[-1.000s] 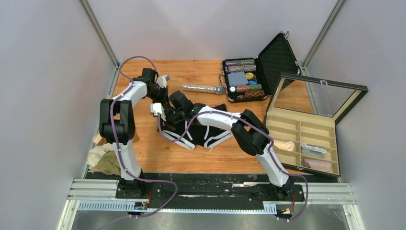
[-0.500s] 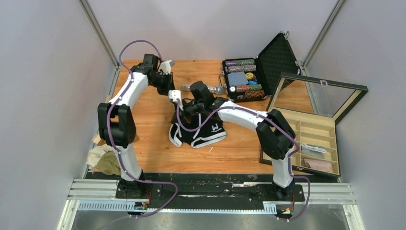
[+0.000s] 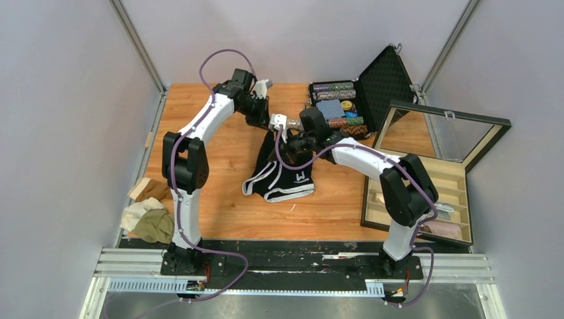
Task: Roll the underwear
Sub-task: Fold the underwear at the center of the board.
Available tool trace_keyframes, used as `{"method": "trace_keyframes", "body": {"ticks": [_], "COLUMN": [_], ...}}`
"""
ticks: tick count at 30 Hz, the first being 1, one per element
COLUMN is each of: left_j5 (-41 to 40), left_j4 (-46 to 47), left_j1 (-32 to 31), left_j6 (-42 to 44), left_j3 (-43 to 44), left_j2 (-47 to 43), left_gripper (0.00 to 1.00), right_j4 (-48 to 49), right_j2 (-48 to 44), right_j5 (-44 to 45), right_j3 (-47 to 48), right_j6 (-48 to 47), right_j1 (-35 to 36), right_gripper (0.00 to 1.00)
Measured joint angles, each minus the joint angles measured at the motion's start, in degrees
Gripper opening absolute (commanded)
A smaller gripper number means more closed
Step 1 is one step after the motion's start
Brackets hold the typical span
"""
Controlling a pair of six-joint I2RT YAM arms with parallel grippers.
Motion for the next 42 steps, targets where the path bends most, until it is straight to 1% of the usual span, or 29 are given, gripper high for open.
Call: {"method": "trace_keyframes", "body": {"ticks": [10, 15, 21, 31, 37, 42], "left_j5": [-0.7, -1.1, -2.1, -4.1, -5.0, -5.2], "left_j4": [0.5, 1.7, 2.2, 3.0, 3.2, 3.3], "left_j1": [-4.0, -7.8, -10.8, -13.8, -15.3, -16.0], "left_j6": [-2.4, -3.1, -3.3, -3.1, -2.7, -2.7], "left_j3": [6.4, 7.1, 7.5, 12.5, 12.6, 12.6], "left_j2": [2.4, 4.0, 7.0, 11.6, 12.3, 12.5], "left_gripper": [0.00, 0.00, 0.00, 0.00, 0.00, 0.00], "right_j4": [-2.1, -3.3, -4.2, -5.4, -6.1, -8.3], "right_j2": [-7.0, -8.8, -10.8, -12.6, -13.6, -16.2], "right_j5": [-0.2, 0.0, 0.3, 2.1, 2.6, 1.9], "right_j3": [-5.7, -9.0, -13.5, -19.0, -20.9, -21.4], "right_j6": [-1.3, -2.8, -3.5, -7.2, -8.7, -9.7], "right_j1": [-4.6, -6.0, -6.1, -7.9, -9.0, -9.4], "right_gripper": [0.00, 0.00, 0.00, 0.00, 0.00, 0.00]}}
